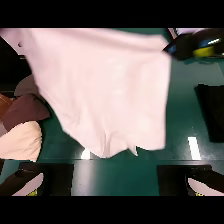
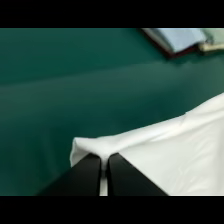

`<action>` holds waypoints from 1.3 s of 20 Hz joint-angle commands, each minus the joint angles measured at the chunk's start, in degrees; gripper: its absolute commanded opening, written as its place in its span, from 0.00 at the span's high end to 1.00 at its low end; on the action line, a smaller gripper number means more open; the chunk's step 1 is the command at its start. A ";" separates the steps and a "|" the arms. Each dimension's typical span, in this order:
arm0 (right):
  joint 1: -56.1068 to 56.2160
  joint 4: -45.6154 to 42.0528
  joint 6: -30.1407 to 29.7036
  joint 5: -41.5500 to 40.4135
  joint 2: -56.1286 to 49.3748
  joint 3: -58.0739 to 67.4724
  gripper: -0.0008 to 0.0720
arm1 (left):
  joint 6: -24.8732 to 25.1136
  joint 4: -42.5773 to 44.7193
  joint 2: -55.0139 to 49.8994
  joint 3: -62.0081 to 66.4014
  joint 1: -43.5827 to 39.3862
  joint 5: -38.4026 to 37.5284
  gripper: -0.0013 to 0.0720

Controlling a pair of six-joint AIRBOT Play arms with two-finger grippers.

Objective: Fold the shirts.

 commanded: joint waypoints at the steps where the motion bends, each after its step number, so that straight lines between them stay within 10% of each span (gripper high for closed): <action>1: 2.47 0.68 0.98 -5.38 -9.49 -8.02 0.97 | 3.10 0.46 -10.56 -10.82 0.00 -1.38 0.95; 8: 8.50 4.31 -1.42 -6.71 -17.29 -9.18 0.95 | 3.65 5.42 -20.33 -13.51 0.00 0.92 0.95; 11: 9.77 4.00 -3.21 -5.84 -15.56 -9.16 0.36 | 3.67 9.55 -20.24 -13.33 0.00 -0.55 0.95; 26: -10.67 14.38 -9.70 -2.32 -25.18 -9.11 0.17 | 3.19 7.45 -20.24 -13.35 -0.02 -0.39 0.95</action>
